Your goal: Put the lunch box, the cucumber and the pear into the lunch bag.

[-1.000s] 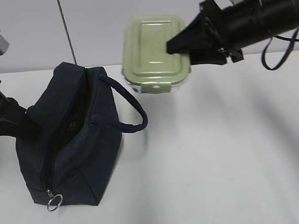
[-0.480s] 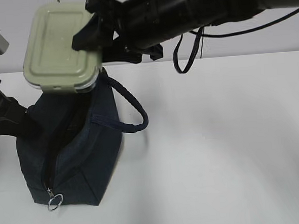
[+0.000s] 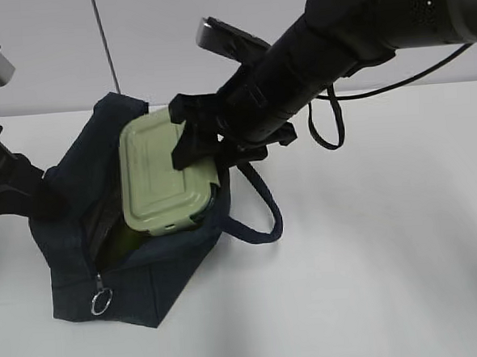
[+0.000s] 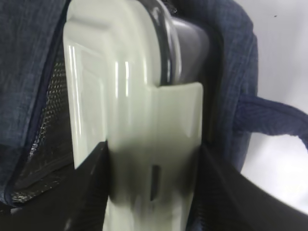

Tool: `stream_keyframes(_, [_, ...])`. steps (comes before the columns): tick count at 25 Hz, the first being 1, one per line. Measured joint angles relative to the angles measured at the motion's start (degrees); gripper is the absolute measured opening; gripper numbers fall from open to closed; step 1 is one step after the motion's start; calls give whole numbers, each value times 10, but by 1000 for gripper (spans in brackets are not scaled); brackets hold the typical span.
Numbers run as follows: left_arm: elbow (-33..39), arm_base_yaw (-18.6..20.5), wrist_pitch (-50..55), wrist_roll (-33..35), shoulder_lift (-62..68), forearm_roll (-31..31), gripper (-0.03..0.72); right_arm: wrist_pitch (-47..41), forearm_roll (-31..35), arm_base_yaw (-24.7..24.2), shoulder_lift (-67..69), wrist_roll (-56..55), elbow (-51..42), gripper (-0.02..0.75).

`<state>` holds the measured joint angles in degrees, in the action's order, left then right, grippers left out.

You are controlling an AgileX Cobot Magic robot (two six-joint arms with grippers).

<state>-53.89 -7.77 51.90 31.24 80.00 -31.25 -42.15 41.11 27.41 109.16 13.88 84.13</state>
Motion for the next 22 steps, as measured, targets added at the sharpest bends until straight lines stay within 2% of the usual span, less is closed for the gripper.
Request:
stream_keyframes(8, [0,0,-3,0,0,0,1,18,-1,39,36,-23,22,371])
stream_keyframes(13, [0,0,-3,0,0,0,1,21,-4,72,75,-26,71,372])
stream_keyframes(17, [0,0,-2,0,0,0,1,-29,-24,77,84,-11,117,416])
stream_keyframes(22, [0,0,-3,0,0,0,1,-110,-96,75,83,-16,186,458])
